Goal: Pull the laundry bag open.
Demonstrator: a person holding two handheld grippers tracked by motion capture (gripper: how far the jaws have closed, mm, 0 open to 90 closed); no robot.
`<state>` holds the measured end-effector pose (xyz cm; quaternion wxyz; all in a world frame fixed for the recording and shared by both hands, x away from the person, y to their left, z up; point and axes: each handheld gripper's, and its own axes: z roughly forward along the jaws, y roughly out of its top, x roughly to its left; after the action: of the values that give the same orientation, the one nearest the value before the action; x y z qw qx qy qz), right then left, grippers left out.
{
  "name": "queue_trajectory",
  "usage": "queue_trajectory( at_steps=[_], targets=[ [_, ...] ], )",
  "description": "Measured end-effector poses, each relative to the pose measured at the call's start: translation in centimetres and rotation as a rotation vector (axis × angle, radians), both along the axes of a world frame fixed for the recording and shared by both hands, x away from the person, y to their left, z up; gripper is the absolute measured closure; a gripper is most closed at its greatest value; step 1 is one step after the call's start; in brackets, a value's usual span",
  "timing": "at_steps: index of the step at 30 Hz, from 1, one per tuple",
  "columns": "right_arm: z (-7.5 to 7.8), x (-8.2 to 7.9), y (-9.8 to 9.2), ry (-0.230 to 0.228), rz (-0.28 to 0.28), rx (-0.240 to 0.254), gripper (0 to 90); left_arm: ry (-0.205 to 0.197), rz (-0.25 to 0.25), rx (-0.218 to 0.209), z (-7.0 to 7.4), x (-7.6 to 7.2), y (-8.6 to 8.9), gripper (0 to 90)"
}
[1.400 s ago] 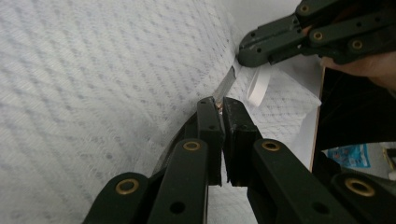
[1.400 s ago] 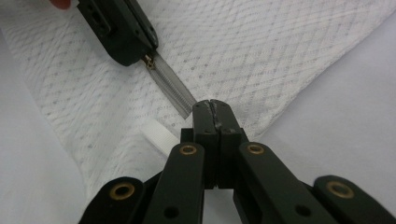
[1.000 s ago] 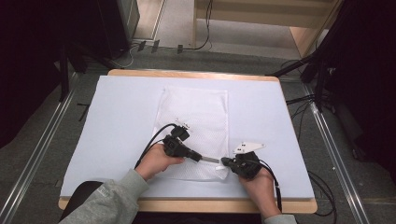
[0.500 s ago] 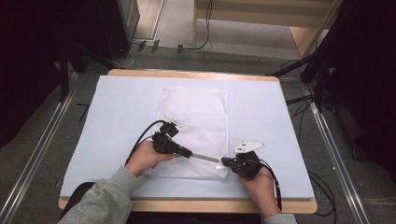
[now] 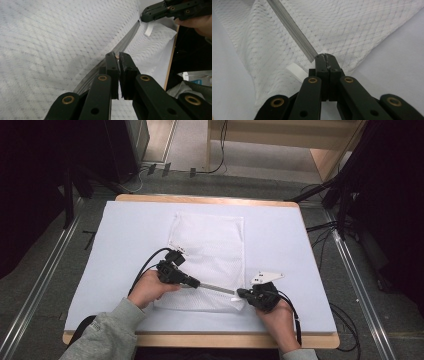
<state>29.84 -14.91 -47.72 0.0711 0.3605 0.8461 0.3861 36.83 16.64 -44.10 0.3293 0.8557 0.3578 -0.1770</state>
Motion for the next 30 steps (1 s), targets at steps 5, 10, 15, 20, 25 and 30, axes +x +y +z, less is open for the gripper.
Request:
queue_trajectory(
  at_steps=[5, 10, 15, 20, 25, 30],
  targets=[
    [0.0, 0.0, 0.0, -0.001, 0.001, 0.005, 90.0, 0.005, -0.003, 0.001, -0.1, -0.2, 0.5, 88.5],
    [-0.1, 0.0, -0.1, 0.001, -0.001, 0.008, 90.0, 0.002, 0.004, 0.006, 0.0, -0.3, 0.9, 88.5],
    [0.0, 0.0, -0.1, 0.007, -0.005, 0.01, 90.0, 0.007, 0.004, -0.001, 0.0, -0.4, 1.7, 88.5],
    [0.0, 0.0, -0.1, 0.005, -0.003, 0.009, 90.0, 0.006, 0.02, -0.006, 0.2, -0.5, 2.6, 88.5],
    [0.0, 0.0, -0.1, 0.008, -0.004, 0.01, 90.0, -0.007, 0.033, 0.001, 0.4, -0.5, 3.3, 88.5],
    [-0.1, 0.1, -0.1, 0.009, 0.0, 0.012, 90.0, -0.006, 0.054, 0.004, 0.4, -0.5, 3.9, 88.5]
  ],
)
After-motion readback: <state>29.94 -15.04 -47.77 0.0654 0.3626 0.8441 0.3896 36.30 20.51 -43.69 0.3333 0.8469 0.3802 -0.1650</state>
